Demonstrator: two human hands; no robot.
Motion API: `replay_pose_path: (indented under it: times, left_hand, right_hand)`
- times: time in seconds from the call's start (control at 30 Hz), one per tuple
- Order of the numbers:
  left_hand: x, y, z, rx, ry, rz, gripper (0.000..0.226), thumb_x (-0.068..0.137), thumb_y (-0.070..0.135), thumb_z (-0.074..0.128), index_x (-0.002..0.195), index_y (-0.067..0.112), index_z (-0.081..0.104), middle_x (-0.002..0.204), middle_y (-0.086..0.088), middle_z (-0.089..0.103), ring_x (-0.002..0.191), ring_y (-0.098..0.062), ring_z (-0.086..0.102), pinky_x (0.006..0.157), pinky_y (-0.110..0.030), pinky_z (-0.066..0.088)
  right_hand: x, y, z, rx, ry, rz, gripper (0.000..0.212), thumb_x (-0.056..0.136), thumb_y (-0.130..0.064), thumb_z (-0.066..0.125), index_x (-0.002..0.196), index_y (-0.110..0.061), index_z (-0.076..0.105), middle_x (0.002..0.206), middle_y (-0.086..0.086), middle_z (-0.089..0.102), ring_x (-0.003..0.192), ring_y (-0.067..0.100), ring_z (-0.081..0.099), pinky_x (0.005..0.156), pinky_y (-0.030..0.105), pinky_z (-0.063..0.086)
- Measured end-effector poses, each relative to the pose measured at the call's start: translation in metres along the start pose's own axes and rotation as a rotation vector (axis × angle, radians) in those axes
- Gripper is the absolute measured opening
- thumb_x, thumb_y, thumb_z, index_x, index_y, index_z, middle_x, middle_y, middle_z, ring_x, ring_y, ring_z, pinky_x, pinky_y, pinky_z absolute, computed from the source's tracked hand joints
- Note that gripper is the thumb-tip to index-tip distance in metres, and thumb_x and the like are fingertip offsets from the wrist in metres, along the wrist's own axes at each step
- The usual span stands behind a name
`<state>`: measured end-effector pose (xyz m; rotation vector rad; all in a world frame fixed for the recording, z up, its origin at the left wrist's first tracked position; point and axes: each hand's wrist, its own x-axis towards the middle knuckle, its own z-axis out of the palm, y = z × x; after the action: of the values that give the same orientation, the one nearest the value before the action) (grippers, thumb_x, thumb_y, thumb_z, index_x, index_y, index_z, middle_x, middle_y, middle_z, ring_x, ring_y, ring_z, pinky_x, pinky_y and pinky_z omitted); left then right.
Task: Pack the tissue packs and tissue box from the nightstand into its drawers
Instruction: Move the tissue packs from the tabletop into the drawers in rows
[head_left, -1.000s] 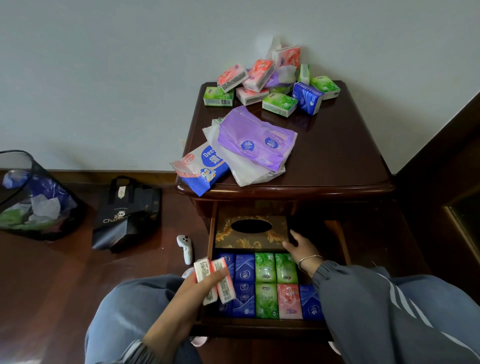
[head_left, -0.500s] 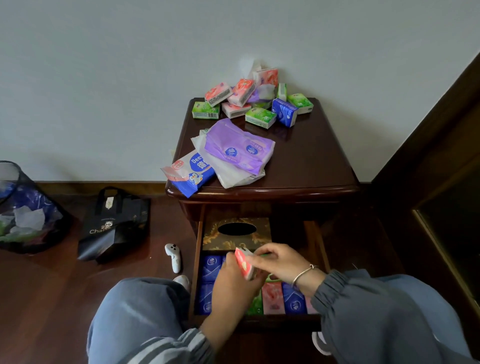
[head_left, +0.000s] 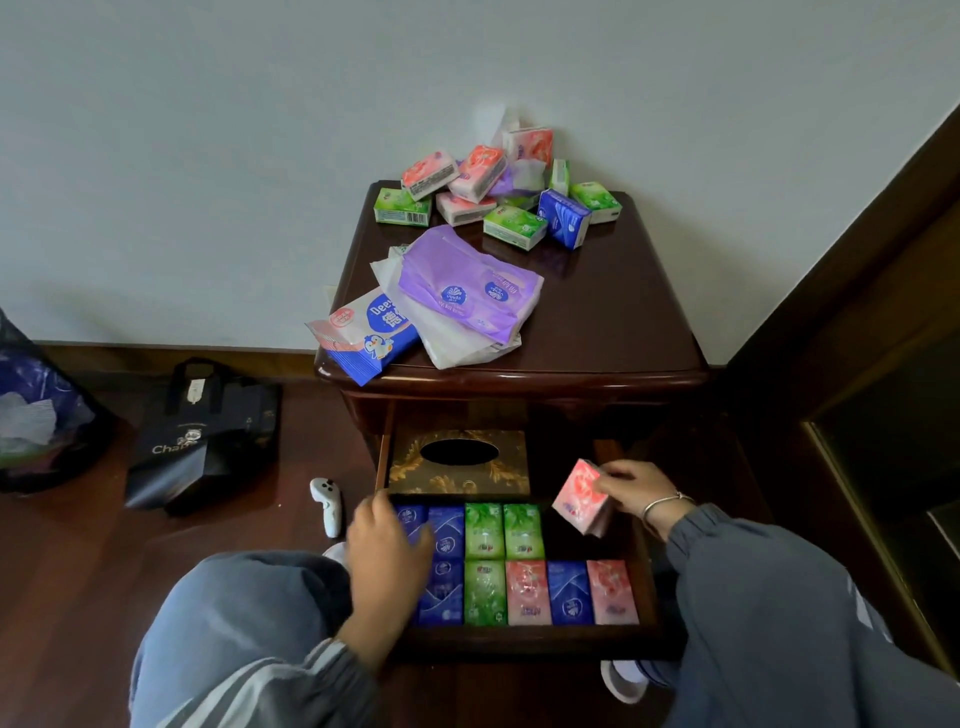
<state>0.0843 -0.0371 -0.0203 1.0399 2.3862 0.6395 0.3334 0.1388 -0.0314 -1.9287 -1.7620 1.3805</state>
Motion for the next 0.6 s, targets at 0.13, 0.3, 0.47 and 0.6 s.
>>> replay_pose_path:
  times: [0.13, 0.3, 0.47, 0.6]
  left_hand:
    - [0.008, -0.014, 0.003, -0.078, -0.133, -0.191, 0.062, 0.088, 0.028, 0.063, 0.137, 0.002, 0.037, 0.139, -0.018, 0.042, 0.126, -0.036, 0.043, 0.102, -0.048, 0.04]
    - [0.008, -0.017, 0.013, -0.043, -0.174, -0.189, 0.068, 0.088, 0.027, 0.06, 0.145, 0.008, 0.028, 0.144, -0.014, 0.037, 0.133, -0.033, 0.036, 0.106, -0.046, 0.037]
    - [0.01, -0.021, 0.015, -0.019, -0.18, -0.171, 0.067, 0.088, 0.027, 0.06, 0.144, 0.008, 0.03, 0.144, -0.012, 0.037, 0.131, -0.031, 0.039, 0.104, -0.046, 0.04]
    - [0.011, -0.022, 0.017, 0.014, -0.183, -0.168, 0.07, 0.088, 0.03, 0.061, 0.146, 0.009, 0.027, 0.146, -0.011, 0.034, 0.13, -0.03, 0.04, 0.102, -0.047, 0.042]
  right_hand:
    - [0.016, 0.01, 0.019, -0.129, -0.06, -0.037, 0.019, 0.084, -0.013, 0.061, 0.095, 0.001, 0.068, 0.085, 0.012, 0.065, 0.081, 0.021, 0.058, 0.067, 0.028, 0.035]
    - [0.032, 0.017, 0.039, -0.277, -0.112, -0.019, 0.026, 0.089, -0.022, 0.055, 0.106, -0.006, 0.066, 0.103, 0.012, 0.069, 0.098, 0.028, 0.063, 0.076, 0.03, 0.044]
    - [0.043, 0.022, 0.044, -0.249, -0.142, 0.031, 0.031, 0.09, -0.015, 0.052, 0.117, -0.006, 0.062, 0.114, 0.014, 0.066, 0.104, 0.028, 0.062, 0.077, 0.028, 0.042]
    - [0.043, 0.027, 0.053, -0.26, -0.189, 0.055, 0.04, 0.093, -0.012, 0.049, 0.133, -0.01, 0.051, 0.135, 0.011, 0.053, 0.12, 0.025, 0.053, 0.099, 0.029, 0.042]
